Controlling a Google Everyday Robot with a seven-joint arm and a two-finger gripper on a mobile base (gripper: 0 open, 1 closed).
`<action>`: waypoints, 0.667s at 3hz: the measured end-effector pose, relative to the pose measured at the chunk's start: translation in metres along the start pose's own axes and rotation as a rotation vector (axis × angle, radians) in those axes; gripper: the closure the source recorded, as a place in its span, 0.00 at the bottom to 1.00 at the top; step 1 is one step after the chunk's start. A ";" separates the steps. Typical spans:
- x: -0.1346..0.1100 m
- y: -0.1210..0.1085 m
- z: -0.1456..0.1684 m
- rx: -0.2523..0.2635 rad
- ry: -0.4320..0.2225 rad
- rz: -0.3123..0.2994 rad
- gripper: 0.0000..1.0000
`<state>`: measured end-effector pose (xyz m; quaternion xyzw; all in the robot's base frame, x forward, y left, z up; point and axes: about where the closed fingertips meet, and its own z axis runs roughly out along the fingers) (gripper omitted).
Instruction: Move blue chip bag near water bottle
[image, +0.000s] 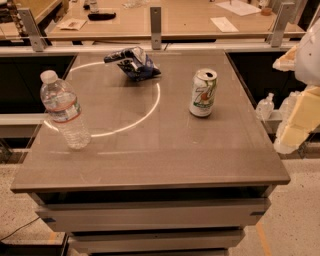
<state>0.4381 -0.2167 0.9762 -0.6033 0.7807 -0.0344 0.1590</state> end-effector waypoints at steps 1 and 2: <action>0.000 0.000 0.000 0.000 0.000 0.000 0.00; -0.011 -0.026 0.012 0.003 -0.053 0.049 0.00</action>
Offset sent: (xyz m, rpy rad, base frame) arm 0.0829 0.0108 -0.0111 0.1728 -0.0101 -0.0952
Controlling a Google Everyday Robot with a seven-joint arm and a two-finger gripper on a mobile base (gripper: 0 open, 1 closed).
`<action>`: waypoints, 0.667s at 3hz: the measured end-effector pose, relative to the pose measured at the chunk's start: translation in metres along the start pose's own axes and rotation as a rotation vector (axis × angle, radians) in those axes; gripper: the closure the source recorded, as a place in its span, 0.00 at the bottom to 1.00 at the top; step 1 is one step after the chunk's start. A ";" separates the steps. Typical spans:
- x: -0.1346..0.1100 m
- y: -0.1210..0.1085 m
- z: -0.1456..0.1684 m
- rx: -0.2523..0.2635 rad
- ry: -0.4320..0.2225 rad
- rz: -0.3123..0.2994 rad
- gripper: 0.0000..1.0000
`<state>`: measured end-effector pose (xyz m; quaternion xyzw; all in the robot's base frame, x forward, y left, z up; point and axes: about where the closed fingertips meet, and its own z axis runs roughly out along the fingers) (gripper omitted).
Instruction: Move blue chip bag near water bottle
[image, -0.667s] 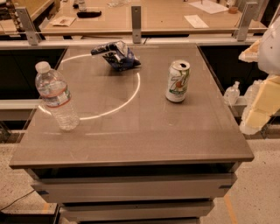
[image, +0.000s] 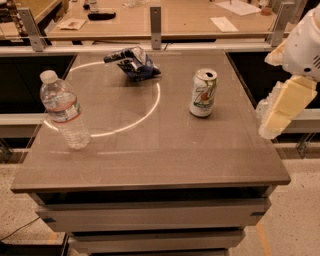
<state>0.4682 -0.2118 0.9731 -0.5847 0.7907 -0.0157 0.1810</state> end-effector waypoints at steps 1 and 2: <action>-0.019 -0.036 0.015 0.035 -0.057 0.053 0.00; -0.043 -0.072 0.024 0.101 -0.097 0.104 0.00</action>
Offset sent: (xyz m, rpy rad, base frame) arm 0.1377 0.0341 0.0166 0.1410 -0.1911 -0.1867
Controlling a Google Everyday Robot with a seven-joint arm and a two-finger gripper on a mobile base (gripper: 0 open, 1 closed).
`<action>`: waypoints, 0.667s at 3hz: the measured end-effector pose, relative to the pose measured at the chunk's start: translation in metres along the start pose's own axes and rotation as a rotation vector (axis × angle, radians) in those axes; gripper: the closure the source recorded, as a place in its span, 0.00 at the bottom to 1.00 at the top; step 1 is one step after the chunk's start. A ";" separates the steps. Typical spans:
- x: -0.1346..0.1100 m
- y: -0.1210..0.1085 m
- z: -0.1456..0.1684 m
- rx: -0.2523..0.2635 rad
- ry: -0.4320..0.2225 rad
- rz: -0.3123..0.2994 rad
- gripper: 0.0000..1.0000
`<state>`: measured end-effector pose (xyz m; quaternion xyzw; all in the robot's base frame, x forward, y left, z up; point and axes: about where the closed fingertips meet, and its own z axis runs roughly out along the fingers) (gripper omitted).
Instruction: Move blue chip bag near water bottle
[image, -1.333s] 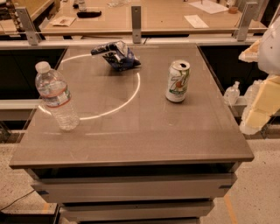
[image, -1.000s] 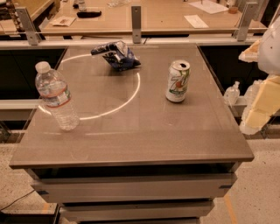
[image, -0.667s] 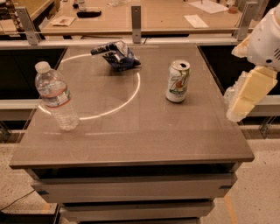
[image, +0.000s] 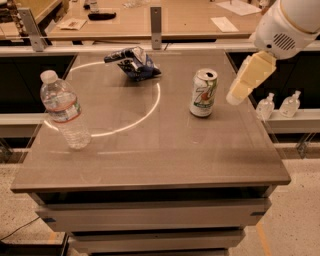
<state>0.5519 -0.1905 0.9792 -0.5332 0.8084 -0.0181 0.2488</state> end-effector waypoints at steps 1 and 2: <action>-0.024 -0.034 0.013 0.043 -0.042 0.099 0.00; -0.042 -0.064 0.024 0.037 -0.109 0.229 0.00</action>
Offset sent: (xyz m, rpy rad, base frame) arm 0.1244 0.0181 0.0270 0.3420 -0.0197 -0.3000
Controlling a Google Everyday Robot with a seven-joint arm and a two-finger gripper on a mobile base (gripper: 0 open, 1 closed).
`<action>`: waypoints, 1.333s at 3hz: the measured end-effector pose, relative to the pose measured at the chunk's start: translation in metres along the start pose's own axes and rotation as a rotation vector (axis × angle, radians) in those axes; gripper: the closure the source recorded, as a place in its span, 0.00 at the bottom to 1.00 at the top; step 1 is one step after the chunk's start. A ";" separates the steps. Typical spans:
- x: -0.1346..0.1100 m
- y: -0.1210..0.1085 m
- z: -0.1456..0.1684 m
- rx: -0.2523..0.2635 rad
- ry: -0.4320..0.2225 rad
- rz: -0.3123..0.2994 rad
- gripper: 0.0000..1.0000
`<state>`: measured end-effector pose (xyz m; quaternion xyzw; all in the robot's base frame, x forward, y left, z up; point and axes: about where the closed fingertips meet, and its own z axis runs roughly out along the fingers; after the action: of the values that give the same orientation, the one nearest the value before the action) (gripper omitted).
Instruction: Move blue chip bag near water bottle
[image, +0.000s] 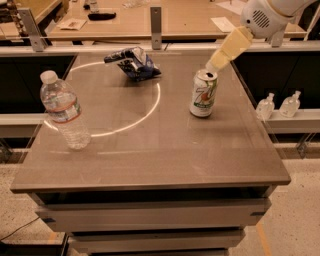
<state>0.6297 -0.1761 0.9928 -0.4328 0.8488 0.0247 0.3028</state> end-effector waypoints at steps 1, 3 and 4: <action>-0.026 -0.011 0.005 0.002 -0.113 0.063 0.00; -0.062 -0.022 0.004 0.045 -0.255 0.069 0.00; -0.066 -0.021 0.012 0.022 -0.269 0.114 0.00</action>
Offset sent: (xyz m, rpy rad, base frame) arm 0.0611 0.0430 0.0597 0.2934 -0.2806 -0.0238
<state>0.6806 -0.1380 1.0230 -0.3735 0.8239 0.0903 0.4166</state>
